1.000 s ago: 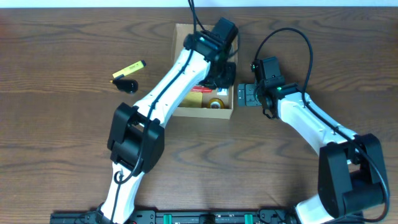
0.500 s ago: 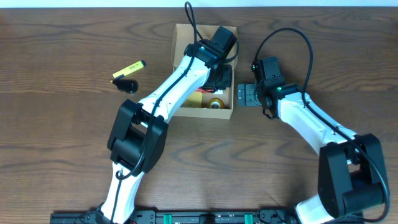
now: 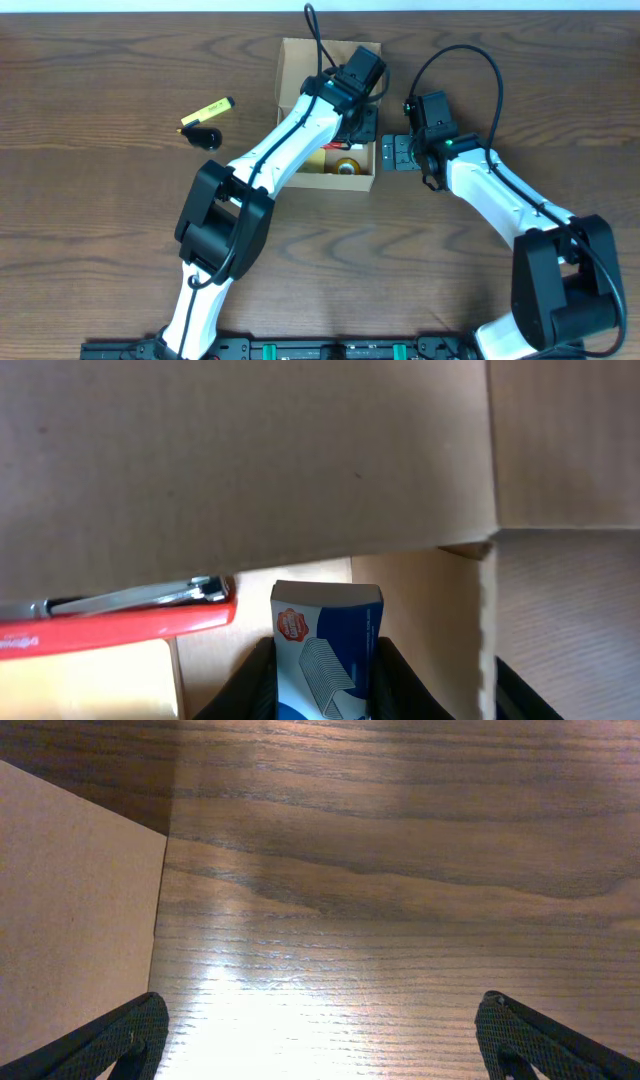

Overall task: Pack container
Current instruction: 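Lower the staple box into the box's right side and release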

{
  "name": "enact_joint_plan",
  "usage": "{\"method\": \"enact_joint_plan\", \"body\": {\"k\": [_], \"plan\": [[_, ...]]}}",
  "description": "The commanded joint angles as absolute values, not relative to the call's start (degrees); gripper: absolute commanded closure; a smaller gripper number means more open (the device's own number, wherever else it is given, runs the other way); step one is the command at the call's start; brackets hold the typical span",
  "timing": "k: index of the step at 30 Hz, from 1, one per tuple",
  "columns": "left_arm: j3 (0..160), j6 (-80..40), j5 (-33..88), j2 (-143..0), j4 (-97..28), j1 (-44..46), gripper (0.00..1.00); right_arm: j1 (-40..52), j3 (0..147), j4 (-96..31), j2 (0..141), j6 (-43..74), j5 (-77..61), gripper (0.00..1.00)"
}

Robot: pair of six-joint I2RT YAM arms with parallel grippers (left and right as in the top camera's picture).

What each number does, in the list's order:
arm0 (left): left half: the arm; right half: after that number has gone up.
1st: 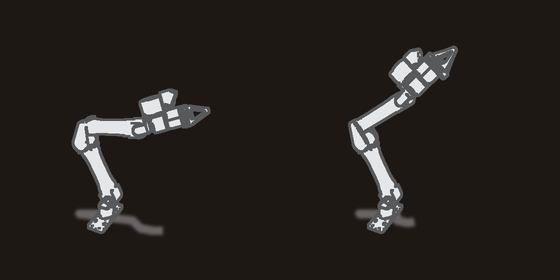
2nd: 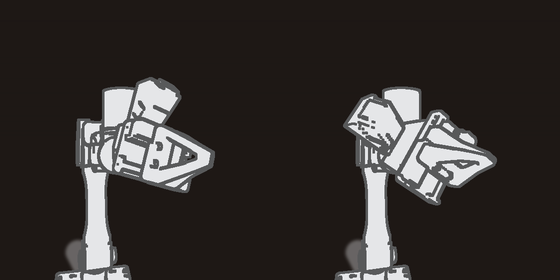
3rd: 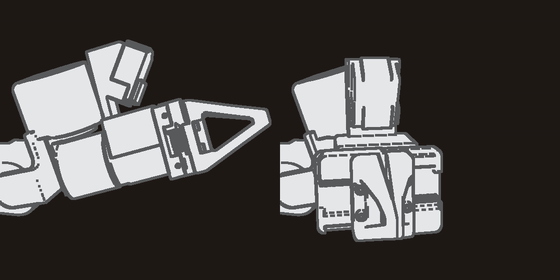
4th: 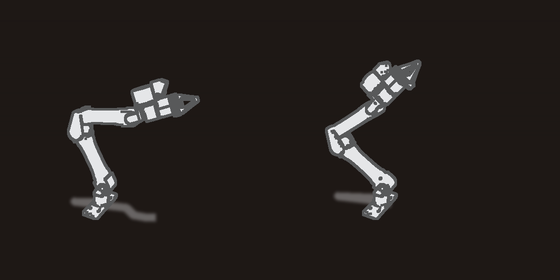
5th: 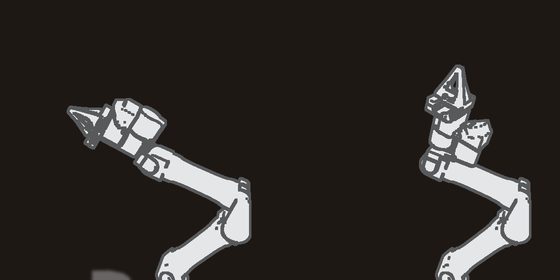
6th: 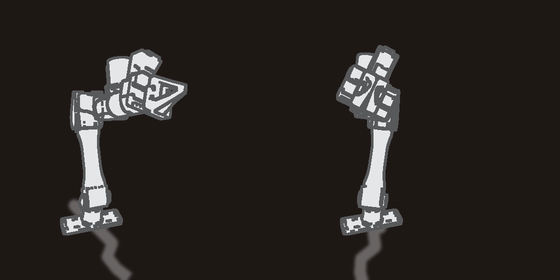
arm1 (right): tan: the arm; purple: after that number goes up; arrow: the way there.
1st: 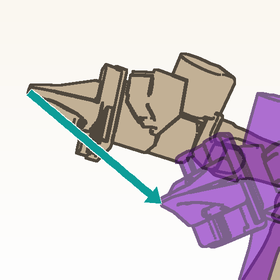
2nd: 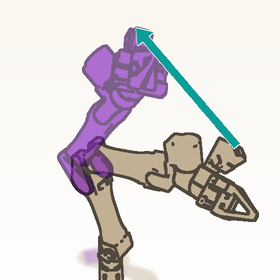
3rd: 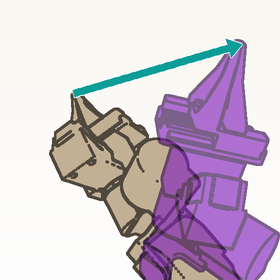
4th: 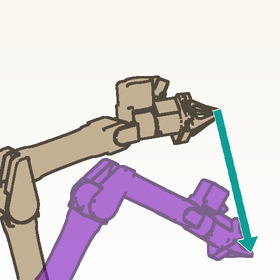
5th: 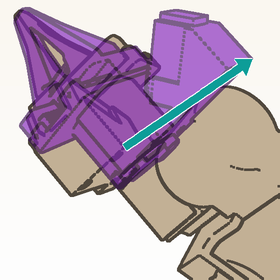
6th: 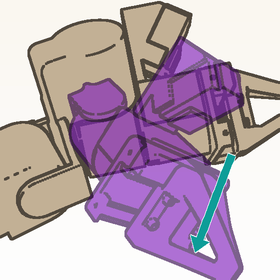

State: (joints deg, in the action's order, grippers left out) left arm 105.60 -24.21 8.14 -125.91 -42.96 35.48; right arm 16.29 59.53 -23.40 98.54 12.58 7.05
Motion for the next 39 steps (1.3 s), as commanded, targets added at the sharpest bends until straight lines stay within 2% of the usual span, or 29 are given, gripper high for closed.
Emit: {"method": "enact_joint_plan", "body": {"k": [1,23,24,27,30,39], "plan": [[104.0,-24.5,7.3,-126.3,-42.2,35.7,0.91,15.8,59.4,-23.6,99.0,13.2,7.0,0.01],[102.3,-25.8,10.0,-126.3,-37.9,35.7,0.87,15.8,59.4,-23.6,99.0,13.2,7.0,0.01],[102.3,-25.8,10.0,-126.3,-37.8,35.7,0.84,15.8,59.4,-23.6,99.0,13.2,7.0,0.01],[102.3,-25.8,10.2,-126.3,-37.8,35.7,0.59,15.8,59.4,-23.6,99.0,13.2,7.0,0.01],[102.3,-25.8,10.6,-126.3,-37.8,35.7,0.5,15.8,59.4,-23.6,99.0,13.2,7.0,0.01],[102.3,-25.7,10.6,-126.3,-38.4,35.7,0.48,15.8,59.4,-23.6,99.0,13.2,7.0,0.01]]}}
